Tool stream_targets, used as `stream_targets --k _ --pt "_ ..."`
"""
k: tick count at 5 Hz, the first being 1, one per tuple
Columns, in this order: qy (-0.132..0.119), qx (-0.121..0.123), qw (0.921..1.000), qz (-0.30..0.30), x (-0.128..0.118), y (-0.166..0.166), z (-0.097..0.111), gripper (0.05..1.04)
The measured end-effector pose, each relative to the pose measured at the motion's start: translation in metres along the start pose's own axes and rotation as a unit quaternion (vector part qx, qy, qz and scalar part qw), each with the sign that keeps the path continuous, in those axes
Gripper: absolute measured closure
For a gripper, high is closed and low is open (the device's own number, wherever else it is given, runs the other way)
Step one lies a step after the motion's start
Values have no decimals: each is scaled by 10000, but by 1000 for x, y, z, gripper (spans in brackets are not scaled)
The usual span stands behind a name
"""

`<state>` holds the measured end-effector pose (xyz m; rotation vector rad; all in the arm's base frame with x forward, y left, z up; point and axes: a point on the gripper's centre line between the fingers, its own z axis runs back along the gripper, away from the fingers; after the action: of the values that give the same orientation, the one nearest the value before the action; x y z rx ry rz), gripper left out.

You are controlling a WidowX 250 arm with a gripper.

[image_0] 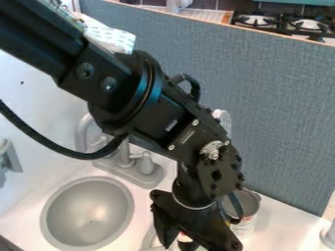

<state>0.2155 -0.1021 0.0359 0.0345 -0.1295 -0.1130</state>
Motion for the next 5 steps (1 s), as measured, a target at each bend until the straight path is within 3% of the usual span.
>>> stream_targets --k 1,3,4,5 --pt "92 21 10000 -6 -3 0 -4 83" --pt "231 -277 9993 98 17 31 -17 83" --pt "353 -275 9990 74 28 40 -29 83" --pt "593 -237 9980 7 41 49 -53 83"
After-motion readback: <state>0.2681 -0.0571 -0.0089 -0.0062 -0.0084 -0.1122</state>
